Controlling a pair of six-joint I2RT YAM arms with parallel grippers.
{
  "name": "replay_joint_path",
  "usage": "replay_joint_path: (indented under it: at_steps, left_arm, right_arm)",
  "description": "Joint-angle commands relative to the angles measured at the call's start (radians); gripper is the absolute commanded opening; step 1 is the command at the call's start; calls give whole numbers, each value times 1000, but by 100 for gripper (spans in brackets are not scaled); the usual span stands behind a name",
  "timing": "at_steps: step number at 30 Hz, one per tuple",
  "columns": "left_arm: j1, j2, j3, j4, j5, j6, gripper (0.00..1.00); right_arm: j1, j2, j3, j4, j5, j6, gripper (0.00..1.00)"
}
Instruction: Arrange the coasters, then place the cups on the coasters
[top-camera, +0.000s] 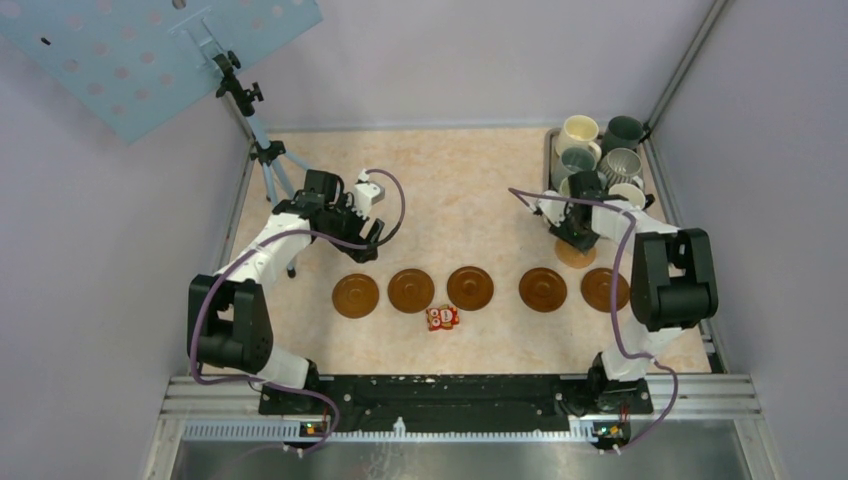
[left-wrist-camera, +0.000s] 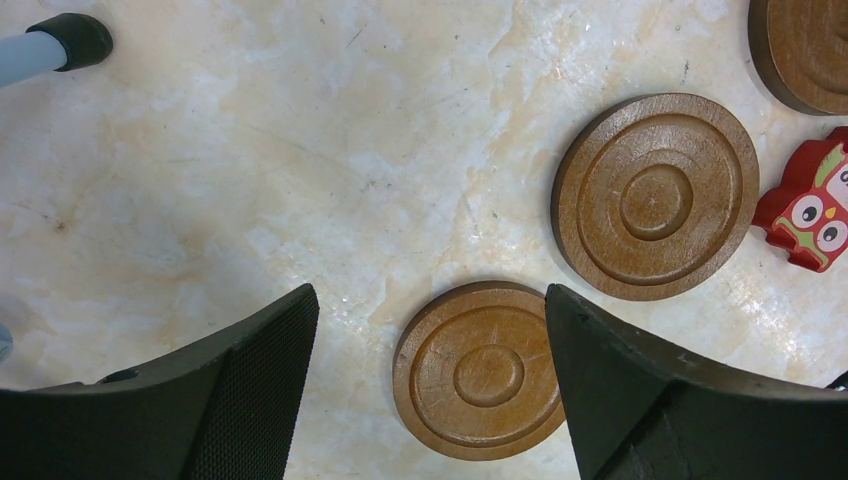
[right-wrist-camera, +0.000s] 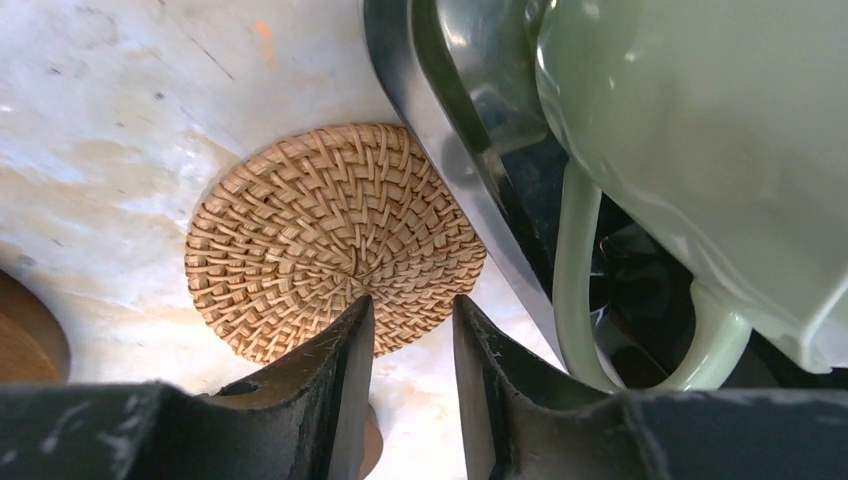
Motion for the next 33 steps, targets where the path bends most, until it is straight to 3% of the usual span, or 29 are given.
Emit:
replay_joint_path:
  at_steps: [1, 17, 26, 33]
  left_arm:
    - [3, -14, 10, 22, 20, 11, 89]
    - [3, -1, 31, 7, 21, 15, 89]
    - [3, -2, 26, 3, 22, 11, 88]
    - [3, -7, 35, 0, 12, 9, 89]
  right_arm:
    - [-46, -43, -13, 0, 17, -50, 34]
    - [-200, -73, -34, -11, -14, -123, 24]
    - [-187, -134, 70, -112, -197, -31, 26]
    - [-106, -91, 77, -100, -225, 26, 26]
